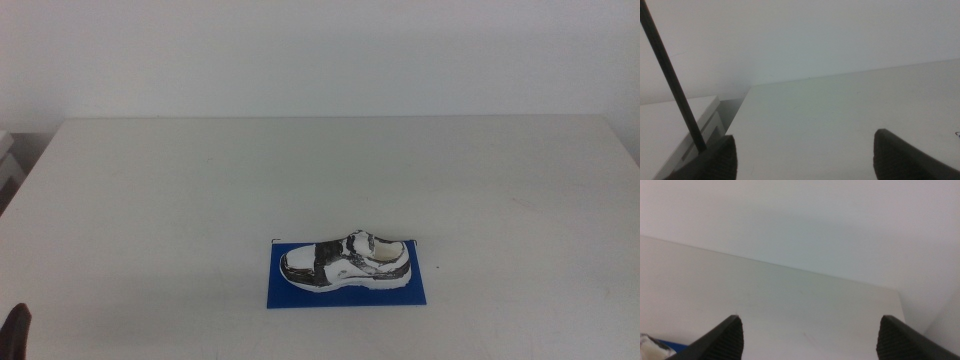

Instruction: Use one arm to grab the shoe from the table and place it on the mat.

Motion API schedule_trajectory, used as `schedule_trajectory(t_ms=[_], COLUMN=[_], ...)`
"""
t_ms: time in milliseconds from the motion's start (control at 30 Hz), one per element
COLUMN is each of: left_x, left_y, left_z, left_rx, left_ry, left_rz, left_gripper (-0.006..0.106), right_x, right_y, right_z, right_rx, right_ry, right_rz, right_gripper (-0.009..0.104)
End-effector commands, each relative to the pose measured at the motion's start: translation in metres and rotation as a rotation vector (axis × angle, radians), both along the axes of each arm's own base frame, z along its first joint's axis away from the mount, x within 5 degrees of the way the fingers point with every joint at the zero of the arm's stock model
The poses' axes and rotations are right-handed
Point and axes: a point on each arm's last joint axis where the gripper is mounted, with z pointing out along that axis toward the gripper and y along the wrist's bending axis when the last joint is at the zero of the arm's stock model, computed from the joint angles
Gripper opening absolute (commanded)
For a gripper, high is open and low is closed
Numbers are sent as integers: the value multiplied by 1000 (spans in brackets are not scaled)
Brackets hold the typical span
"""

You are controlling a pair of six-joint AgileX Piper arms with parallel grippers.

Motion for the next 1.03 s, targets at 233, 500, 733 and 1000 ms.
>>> schedule_trajectory(t_ms=[233,500,733,1000], left_x=[0,0,0,0], left_y=[-1,-1,-1,-1], left_z=[6,6,6,6], left_rx=[-12,-12,-12,-12], left_ry=[-84,-84,-84,-83], left_rz=[-10,-10,-10,-10], left_gripper=[94,94,94,94], right_x=[-40,-64,-78,-79], right_y=[-14,-15,-15,-15], right_z=[-73,-119,-146,-156], right_rx=[45,41,47,47], right_ry=[-182,-200,-278,-242], right_rz=[-98,-98,-96,-98], right_gripper=[70,70,70,70])
